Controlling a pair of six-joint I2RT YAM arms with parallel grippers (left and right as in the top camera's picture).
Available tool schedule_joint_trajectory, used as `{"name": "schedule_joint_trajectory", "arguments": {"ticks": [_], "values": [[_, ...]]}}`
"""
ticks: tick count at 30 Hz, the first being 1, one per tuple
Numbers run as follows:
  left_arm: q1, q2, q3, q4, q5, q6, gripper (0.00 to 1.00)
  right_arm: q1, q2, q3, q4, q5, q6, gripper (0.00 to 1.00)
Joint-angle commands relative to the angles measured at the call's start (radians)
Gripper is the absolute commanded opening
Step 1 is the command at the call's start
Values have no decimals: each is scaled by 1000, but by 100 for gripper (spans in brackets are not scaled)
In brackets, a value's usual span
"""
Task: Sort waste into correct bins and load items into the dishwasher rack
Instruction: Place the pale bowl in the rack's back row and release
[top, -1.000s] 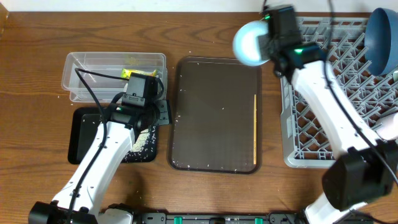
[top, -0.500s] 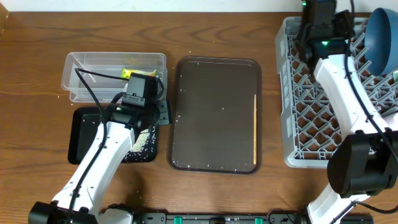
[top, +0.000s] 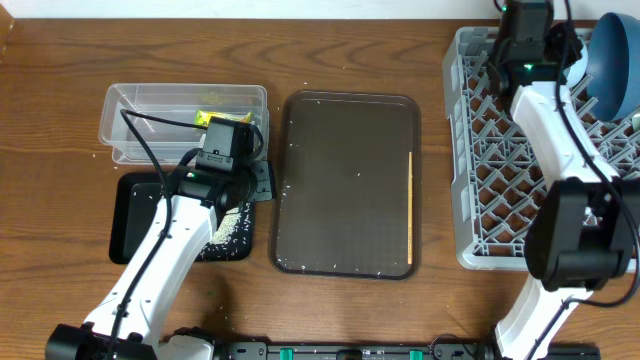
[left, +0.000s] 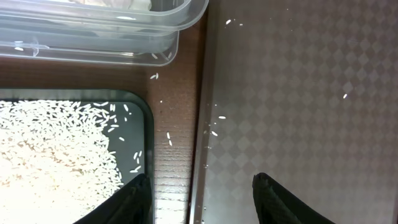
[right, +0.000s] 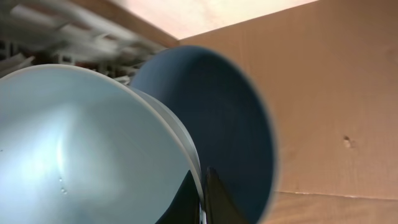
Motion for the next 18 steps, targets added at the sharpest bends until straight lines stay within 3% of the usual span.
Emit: {"name": "schedule_joint_trajectory", "arguments": {"ticks": [1,9,18], "values": [[4,-7,13,0,-5,2,55,-5,39,1,11,57,-12,1],[4,-7,13,0,-5,2,55,16,65,1,-33,56,60,1],[4,-7,13,0,-5,2,55,72,65,1,-237,37,229,6]]}}
